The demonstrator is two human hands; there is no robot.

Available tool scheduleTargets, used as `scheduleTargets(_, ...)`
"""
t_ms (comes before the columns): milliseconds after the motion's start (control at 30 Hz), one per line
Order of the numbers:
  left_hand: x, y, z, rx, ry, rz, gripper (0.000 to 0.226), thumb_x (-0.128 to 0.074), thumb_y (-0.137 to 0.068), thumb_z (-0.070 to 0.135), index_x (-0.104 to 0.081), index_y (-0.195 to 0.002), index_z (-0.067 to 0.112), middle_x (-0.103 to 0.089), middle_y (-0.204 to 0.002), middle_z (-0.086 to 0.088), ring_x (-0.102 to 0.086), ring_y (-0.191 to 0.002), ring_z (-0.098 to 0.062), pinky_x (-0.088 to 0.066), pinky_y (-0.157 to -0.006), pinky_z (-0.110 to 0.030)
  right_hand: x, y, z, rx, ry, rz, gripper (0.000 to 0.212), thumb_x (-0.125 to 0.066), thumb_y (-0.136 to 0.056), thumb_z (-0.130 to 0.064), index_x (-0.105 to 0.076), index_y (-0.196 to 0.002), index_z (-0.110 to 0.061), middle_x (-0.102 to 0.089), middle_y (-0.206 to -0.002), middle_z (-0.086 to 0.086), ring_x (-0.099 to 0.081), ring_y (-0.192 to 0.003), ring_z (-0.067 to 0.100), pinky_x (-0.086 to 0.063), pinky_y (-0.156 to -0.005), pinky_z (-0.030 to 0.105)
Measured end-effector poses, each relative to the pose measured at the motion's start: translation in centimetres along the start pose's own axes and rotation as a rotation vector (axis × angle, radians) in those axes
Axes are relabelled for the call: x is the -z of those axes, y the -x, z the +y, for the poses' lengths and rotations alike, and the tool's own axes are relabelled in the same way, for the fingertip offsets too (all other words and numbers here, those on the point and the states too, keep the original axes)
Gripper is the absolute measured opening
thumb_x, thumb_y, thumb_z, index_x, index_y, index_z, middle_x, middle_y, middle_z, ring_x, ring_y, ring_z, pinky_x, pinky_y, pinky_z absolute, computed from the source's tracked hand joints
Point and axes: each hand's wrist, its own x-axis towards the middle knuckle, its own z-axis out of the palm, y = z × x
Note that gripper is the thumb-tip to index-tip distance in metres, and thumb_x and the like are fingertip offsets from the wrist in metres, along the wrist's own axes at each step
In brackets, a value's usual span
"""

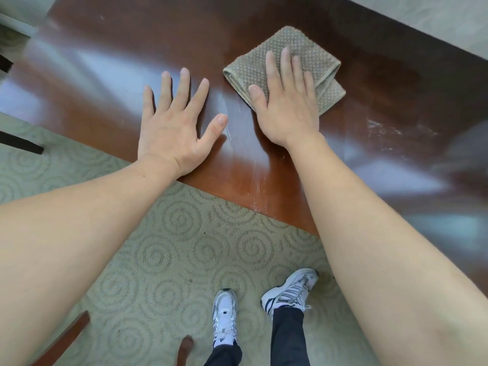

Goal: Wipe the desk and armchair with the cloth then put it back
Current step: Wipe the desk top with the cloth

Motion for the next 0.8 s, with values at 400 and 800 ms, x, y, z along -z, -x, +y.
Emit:
scheduleTargets(400, 0.3, 0.0, 0.0, -0.003, 0.024, -0.016, 0.08, -0.005, -0.093, 0.07, -0.016, -0.159, 0.026, -0.007, -0.168, -0.007, 0.0, -0.153, -0.033, -0.003, -0.121, -0.058, -2.2, 14.7, -2.6, -0.075, -0.064, -0.005, 0.066, -0.022, -0.103, -0.051, -0.003, -0.159, -0.022, 0.004, -0.167, 0.006, 0.01, -0.153, 0.021, -0.001, -0.123, 0.045)
scheduleTargets(800, 0.2, -0.1, 0.0, 0.0, 0.007, -0.015, 0.077, -0.011, -0.095, 0.069, -0.017, -0.159, 0.027, -0.01, -0.168, -0.002, -0.002, -0.154, -0.032, -0.004, -0.121, -0.058, -1.2, 5.0, -2.4, -0.018, -0.028, -0.03, 0.063, -0.015, -0.101, -0.061, -0.005, -0.158, -0.037, 0.004, -0.167, 0.003, 0.01, -0.153, 0.02, 0.005, -0.123, 0.043)
